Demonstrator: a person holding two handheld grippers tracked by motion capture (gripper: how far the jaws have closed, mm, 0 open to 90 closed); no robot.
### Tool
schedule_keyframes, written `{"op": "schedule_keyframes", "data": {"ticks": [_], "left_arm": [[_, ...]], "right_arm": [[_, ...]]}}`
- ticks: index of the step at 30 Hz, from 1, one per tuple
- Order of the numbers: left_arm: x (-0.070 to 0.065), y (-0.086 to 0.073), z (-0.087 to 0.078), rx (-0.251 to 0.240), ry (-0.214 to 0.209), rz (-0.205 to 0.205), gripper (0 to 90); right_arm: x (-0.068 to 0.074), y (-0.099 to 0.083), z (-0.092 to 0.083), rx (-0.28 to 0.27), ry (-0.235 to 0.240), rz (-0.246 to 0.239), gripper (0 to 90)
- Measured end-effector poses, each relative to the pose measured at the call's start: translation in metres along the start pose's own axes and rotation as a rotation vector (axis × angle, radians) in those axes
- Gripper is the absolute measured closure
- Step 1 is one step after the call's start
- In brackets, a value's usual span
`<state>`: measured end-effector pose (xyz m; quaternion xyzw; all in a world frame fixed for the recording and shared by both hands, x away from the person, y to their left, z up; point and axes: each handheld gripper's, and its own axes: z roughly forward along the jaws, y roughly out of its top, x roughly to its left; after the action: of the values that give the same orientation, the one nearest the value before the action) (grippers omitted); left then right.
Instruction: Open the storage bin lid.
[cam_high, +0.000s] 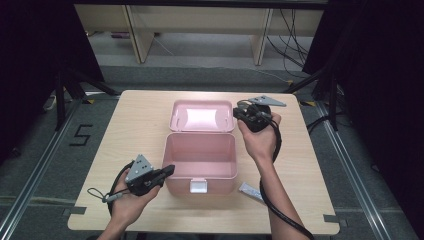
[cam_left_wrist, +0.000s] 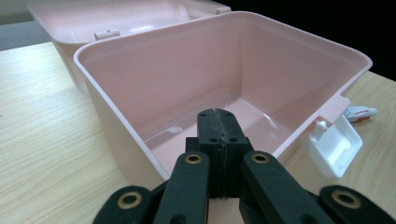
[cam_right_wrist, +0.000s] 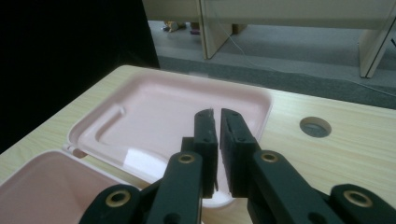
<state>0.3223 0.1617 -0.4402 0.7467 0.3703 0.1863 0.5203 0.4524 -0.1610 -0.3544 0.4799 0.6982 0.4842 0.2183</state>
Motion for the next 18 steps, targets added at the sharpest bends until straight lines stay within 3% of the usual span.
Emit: {"op": "schedule_keyframes", "data": {"ticks": [10,18], "left_arm": [[-0.001,0.000,0.000,0.006,0.006,0.004,89.9],[-0.001,0.000,0.001,0.010,0.002,0.002,89.9]], "right_arm": [[-0.011,-0.008,-0.024,-0.006,-0.019,-0.031,85.7],[-0.026,-0.020,-0.040,0.089,-0.006,-0.066,82.3]]}}
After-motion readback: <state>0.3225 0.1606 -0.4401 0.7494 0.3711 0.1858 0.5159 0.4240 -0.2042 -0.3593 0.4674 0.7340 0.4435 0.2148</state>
